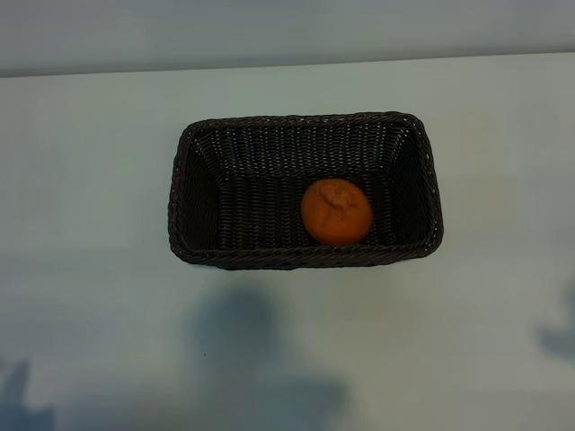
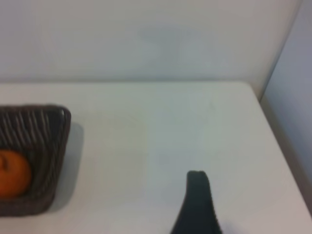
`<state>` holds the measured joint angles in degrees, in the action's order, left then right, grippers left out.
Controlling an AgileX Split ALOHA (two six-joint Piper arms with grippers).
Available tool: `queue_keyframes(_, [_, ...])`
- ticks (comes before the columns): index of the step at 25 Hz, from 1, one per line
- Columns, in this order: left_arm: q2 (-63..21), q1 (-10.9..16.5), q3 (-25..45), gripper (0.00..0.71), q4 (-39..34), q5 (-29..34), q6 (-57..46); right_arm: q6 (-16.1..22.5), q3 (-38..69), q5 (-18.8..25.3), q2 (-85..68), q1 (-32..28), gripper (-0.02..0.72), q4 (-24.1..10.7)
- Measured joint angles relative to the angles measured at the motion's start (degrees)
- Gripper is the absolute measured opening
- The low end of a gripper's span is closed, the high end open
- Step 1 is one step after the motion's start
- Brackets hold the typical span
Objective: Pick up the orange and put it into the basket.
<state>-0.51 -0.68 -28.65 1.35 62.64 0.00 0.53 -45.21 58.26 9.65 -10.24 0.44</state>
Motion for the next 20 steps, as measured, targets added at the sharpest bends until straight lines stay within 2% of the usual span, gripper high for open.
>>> queue_keyframes(9, [0.0, 0.0, 0.0, 0.592, 0.0, 0.0, 0.0, 2.7, 7.0, 0.1, -8.3, 0.0, 0.533, 0.2])
queue_keyframes(20, [0.0, 0.0, 0.0, 0.592, 0.0, 0.0, 0.0, 3.0, 11.0, 2.8, -10.1, 0.5, 0.532, -0.4])
